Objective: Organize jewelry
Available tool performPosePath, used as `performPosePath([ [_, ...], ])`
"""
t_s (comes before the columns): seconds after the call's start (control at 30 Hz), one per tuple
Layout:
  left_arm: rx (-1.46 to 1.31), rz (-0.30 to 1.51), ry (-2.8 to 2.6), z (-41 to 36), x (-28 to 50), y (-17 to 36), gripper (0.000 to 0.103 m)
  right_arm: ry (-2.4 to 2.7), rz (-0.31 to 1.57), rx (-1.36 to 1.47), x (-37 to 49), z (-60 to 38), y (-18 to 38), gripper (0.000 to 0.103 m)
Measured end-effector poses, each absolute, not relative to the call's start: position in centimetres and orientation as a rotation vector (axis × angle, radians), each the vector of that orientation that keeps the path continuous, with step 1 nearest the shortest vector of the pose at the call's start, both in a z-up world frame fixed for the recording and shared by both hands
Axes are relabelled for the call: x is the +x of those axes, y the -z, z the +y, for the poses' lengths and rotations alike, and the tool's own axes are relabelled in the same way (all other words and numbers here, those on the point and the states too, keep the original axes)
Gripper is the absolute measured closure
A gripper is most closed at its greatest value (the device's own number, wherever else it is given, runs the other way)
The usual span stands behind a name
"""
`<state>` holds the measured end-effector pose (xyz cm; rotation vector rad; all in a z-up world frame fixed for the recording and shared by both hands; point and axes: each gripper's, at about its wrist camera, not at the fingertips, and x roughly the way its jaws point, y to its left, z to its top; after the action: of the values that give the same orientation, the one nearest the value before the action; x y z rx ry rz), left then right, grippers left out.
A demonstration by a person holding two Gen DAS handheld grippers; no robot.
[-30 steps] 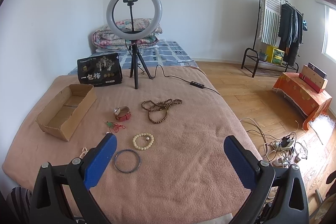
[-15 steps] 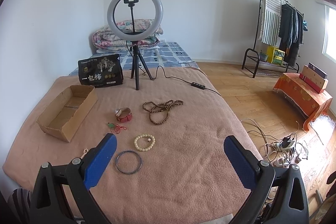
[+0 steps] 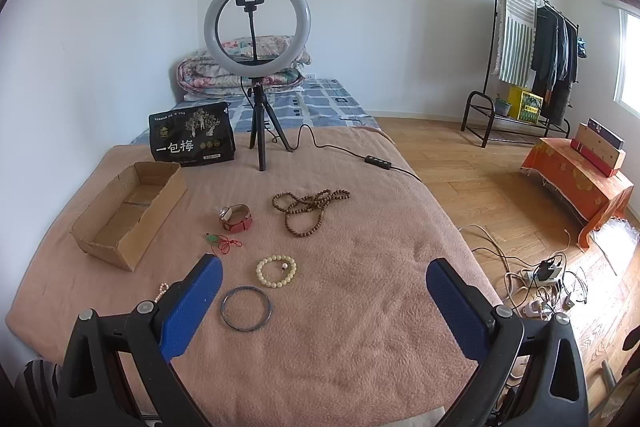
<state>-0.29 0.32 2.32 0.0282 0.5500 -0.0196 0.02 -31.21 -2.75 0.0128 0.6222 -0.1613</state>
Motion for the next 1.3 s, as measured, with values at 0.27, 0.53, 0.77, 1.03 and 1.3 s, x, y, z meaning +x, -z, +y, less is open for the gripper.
performPosePath([
  [0.27, 0.028, 0.55, 0.023, 0.4, -0.3, -2.3, 0.001, 0.161, 0.624, 0.013, 0.0, -31.2, 2.8, 0.0],
  [0.53, 0.035, 0.554, 0.024, 0.3, -0.3, -2.2, 0.001, 0.164, 0.628, 0.018, 0.0, -31.3, 3.0, 0.0],
  [0.77, 0.04, 0.573, 0.034, 0.1, 0.5, -1.6, 0.001, 0.169, 0.636, 0.025, 0.3, -31.6, 3.5, 0.0],
  [1.03, 0.041, 0.593, 0.058, -0.1, 1.8, -0.7, 0.001, 0.18, 0.652, 0.026, 1.2, -32.0, 4.0, 0.0],
  [1.3, 0.028, 0.705, 0.143, 0.5, 5.1, 1.9, 0.001, 0.175, 0.623, -0.03, 2.6, -32.9, 4.8, 0.0],
])
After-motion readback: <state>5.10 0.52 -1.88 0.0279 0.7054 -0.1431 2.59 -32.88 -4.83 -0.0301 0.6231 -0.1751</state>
